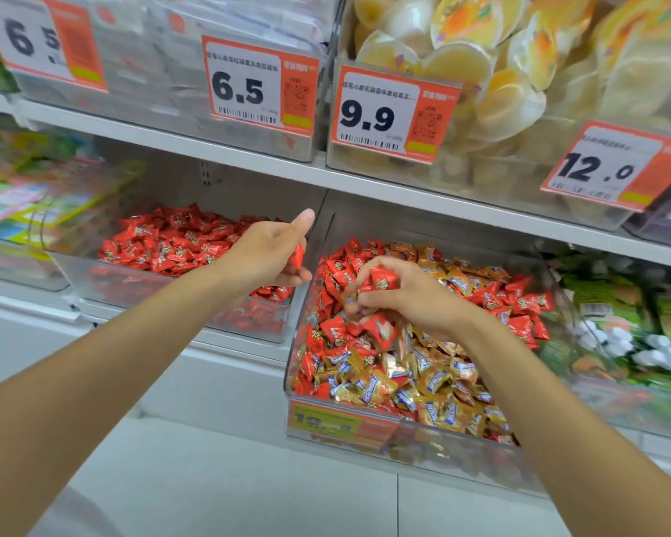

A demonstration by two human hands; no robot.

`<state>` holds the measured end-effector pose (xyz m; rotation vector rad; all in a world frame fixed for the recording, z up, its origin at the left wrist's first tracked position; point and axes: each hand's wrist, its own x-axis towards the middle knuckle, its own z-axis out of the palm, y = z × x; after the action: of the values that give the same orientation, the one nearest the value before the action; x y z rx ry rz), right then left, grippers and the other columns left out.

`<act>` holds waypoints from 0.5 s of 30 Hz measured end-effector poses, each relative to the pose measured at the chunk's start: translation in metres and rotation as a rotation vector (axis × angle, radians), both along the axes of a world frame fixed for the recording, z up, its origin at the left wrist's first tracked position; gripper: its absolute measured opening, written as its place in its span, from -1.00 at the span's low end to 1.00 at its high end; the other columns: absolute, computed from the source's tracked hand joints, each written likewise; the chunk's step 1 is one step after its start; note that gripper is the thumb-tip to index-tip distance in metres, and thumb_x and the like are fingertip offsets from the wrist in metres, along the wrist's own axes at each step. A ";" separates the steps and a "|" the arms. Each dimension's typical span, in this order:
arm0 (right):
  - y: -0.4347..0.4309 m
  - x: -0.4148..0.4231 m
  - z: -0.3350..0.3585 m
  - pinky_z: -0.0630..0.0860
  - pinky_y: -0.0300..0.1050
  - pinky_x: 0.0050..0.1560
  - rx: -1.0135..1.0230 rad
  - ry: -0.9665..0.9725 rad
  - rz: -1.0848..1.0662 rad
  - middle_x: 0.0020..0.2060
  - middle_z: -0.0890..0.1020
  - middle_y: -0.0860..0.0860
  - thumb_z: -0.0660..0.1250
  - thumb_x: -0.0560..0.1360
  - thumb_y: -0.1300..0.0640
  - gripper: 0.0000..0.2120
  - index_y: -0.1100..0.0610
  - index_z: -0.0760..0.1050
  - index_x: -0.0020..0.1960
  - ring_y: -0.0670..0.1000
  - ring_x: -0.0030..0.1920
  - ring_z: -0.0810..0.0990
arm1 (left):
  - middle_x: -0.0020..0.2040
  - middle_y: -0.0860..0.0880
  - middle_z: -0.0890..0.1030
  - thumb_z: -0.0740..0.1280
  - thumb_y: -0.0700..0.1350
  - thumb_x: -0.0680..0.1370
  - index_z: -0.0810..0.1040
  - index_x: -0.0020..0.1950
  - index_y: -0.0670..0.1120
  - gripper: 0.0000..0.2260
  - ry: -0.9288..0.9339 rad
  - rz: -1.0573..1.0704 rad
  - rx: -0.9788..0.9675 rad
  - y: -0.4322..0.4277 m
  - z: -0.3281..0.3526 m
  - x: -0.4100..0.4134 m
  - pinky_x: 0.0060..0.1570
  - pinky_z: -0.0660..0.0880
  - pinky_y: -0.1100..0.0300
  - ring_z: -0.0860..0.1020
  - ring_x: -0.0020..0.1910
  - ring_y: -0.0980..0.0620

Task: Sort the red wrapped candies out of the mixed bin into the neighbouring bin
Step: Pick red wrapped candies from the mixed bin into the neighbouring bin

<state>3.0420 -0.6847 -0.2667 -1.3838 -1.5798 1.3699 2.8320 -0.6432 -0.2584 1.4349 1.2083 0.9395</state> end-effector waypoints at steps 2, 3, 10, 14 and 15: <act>-0.004 0.011 0.001 0.65 -0.10 -0.12 -0.008 0.074 -0.074 0.01 0.60 0.16 0.30 0.51 0.44 -0.83 0.21 0.47 -0.01 0.09 -0.04 0.68 | -0.32 -0.12 0.45 0.19 0.18 0.59 0.43 -0.15 -0.17 -0.60 0.021 -0.015 0.039 -0.005 0.002 0.000 -0.30 0.58 0.32 0.58 -0.44 0.17; -0.006 0.017 0.001 0.64 -0.12 -0.14 -0.011 0.096 -0.121 -0.04 0.57 0.15 0.29 0.50 0.48 -0.79 0.19 0.48 -0.03 0.06 -0.10 0.66 | -0.28 -0.14 0.47 0.21 0.15 0.59 0.45 -0.13 -0.18 -0.62 0.026 -0.018 0.057 -0.007 0.003 0.001 -0.34 0.55 0.36 0.56 -0.48 0.19; -0.020 0.030 -0.003 0.35 -0.20 -0.35 0.039 -0.193 -0.092 -0.32 0.54 -0.07 0.49 0.42 0.16 -0.82 0.08 0.48 -0.20 -0.03 -0.32 0.42 | -0.34 -0.04 0.49 0.15 0.04 0.65 0.53 -0.18 -0.10 -0.67 0.113 -0.004 0.127 -0.006 0.001 0.001 -0.50 0.37 0.42 0.40 -0.55 0.22; -0.030 0.022 -0.002 0.40 -0.22 -0.17 -0.039 -0.554 0.227 -0.15 0.57 -0.09 0.54 0.36 -0.10 -0.71 0.03 0.58 -0.04 -0.13 -0.25 0.48 | -0.33 -0.02 0.40 0.07 0.04 0.68 0.50 -0.17 -0.12 -0.63 0.099 -0.006 0.082 -0.007 0.000 0.004 -0.44 0.34 0.32 0.36 -0.54 0.19; -0.031 0.021 -0.004 0.39 -0.23 -0.16 -0.046 -0.615 0.271 -0.12 0.56 -0.10 0.53 0.37 -0.08 -0.72 0.02 0.59 -0.03 -0.15 -0.23 0.48 | -0.34 -0.01 0.39 0.07 0.07 0.67 0.49 -0.16 -0.11 -0.63 0.118 -0.015 0.067 -0.008 0.000 0.003 -0.41 0.34 0.30 0.35 -0.53 0.17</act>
<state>3.0631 -0.7162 -0.2707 -1.7829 -2.2065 1.1897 2.8354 -0.6509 -0.2589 1.5685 1.2605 0.9033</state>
